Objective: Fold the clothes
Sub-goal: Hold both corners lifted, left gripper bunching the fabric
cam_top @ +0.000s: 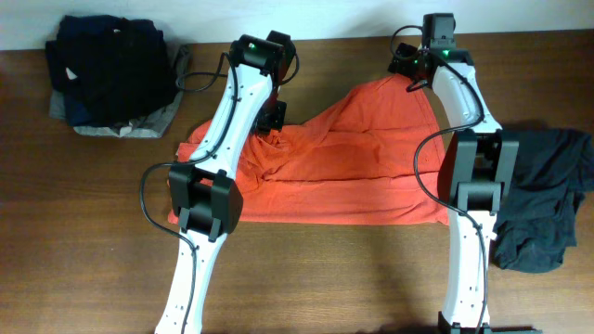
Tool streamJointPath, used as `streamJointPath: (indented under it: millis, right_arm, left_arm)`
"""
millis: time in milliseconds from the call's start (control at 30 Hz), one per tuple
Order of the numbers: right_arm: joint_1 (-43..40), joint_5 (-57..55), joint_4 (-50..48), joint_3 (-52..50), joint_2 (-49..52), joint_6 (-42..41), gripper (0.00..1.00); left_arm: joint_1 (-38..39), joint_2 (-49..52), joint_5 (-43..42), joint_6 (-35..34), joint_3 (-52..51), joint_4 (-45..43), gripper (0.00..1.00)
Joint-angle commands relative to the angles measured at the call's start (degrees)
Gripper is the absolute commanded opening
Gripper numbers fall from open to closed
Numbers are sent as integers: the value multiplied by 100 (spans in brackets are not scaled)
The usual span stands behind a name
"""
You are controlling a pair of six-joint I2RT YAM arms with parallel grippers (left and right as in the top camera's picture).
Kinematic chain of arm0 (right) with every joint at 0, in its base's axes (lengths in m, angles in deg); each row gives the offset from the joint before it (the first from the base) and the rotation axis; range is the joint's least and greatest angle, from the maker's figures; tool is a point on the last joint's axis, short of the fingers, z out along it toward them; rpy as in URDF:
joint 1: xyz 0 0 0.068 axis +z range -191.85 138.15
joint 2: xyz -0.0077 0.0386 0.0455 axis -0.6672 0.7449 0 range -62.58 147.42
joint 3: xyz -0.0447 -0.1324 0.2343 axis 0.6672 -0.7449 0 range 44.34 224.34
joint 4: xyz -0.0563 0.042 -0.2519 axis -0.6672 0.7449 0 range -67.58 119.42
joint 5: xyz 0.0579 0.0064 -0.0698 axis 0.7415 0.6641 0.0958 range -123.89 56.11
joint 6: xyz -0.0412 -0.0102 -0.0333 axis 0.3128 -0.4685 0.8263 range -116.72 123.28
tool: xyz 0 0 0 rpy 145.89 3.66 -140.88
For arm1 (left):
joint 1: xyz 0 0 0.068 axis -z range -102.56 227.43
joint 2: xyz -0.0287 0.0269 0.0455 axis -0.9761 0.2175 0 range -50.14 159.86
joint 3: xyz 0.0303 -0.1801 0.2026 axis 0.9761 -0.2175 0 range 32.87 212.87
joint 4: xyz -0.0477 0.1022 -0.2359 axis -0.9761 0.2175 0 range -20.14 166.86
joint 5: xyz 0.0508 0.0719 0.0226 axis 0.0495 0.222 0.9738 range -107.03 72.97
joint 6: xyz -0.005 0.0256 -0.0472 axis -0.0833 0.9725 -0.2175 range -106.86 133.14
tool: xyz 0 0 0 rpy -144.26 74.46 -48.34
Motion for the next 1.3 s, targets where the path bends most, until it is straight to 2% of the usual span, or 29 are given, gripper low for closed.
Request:
streamJointPath:
  millis: [0, 133, 400, 567, 700, 900, 1267]
  right_arm:
    - [11, -190, -15, 120, 79, 61, 84]
    - [17, -190, 13, 118, 243, 63, 80]
    - [22, -197, 48, 107, 365, 212, 77]
    - [22, -240, 55, 107, 365, 232, 65]
    - [90, -356, 92, 107, 365, 566, 65]
    - [411, -1272, 284, 98, 372, 1132, 65]
    - [420, -1285, 262, 98, 372, 1108, 54]
  left_arm:
    - [-24, -313, -46, -98, 92, 0, 14]
    - [-24, -313, -46, -98, 92, -2, 14]
    - [-24, -313, -44, -98, 92, -17, 15]
    - [-24, -313, -44, -96, 92, -17, 15]
    - [-24, -313, -44, -96, 92, -17, 14]
    - [-24, -313, -44, -96, 92, -17, 15]
    - [-26, -313, -44, -96, 92, -17, 15]
